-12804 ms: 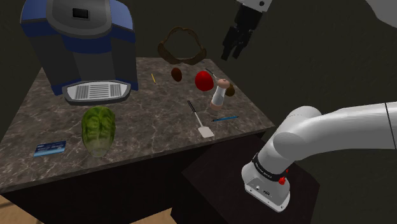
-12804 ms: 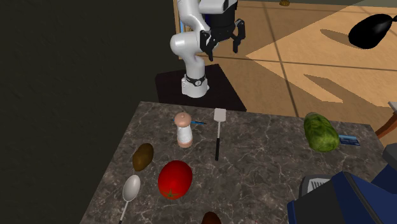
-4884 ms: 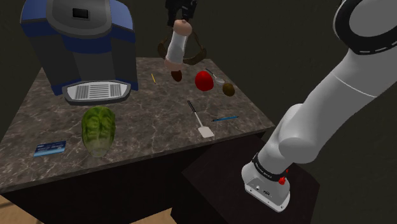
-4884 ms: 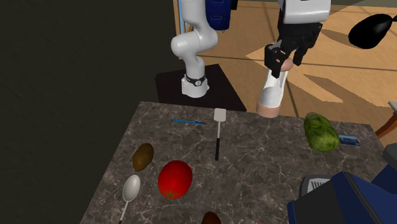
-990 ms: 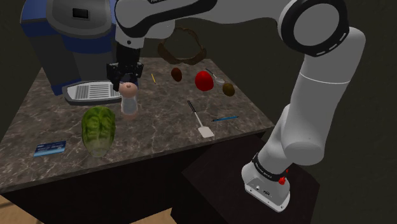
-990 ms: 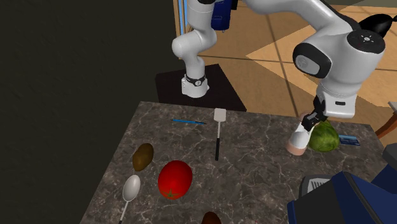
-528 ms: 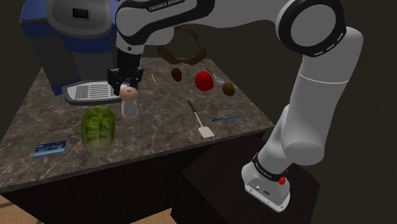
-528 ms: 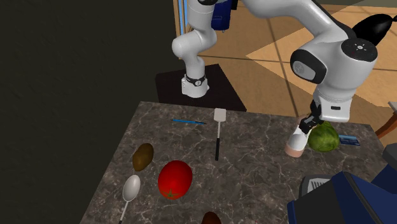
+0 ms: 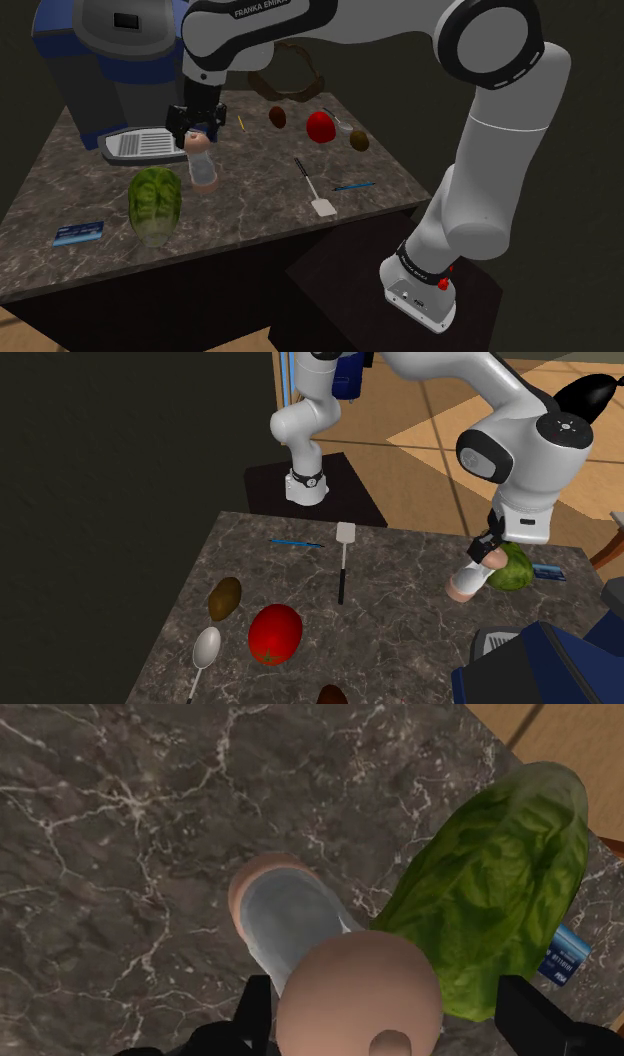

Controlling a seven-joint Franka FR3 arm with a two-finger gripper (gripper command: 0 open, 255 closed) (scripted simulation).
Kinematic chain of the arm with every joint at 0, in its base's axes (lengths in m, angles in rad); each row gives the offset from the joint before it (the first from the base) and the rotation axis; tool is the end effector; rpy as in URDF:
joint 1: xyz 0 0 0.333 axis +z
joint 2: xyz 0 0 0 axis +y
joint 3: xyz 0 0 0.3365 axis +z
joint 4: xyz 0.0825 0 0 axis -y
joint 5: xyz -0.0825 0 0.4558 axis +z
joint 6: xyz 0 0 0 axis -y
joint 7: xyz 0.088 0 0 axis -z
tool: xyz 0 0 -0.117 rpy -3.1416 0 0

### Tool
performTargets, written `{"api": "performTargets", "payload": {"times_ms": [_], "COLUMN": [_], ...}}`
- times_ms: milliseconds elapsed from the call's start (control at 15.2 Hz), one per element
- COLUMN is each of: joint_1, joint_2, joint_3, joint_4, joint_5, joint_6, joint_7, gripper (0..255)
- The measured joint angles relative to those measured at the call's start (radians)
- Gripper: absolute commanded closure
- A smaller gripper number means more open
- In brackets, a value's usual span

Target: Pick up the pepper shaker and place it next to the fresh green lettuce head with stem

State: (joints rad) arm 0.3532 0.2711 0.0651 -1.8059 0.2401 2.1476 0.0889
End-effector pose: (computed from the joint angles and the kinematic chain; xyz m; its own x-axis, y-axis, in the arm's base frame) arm 0.6403 0.2950 0.3776 0.9799 0.1966 0.0349 0.1994 -0.9528 -0.2289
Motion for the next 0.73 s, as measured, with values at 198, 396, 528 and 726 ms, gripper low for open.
{"api": "performTargets", "payload": {"times_ms": [198,396,528,726], "joint_1": [-0.005,-0.013,-0.013,-0.014], "joint_2": [-0.015,-0.045,-0.048,-0.049], "joint_3": [-0.003,-0.008,-0.009,-0.009], "joint_4": [0.018,0.054,0.058,0.058], "joint_5": [-0.002,-0.007,-0.007,-0.007], "joint_6": [-0.033,-0.100,-0.107,-0.109], "joint_7": [0.000,0.004,0.005,0.005], "gripper": [0,0,0,0]}}
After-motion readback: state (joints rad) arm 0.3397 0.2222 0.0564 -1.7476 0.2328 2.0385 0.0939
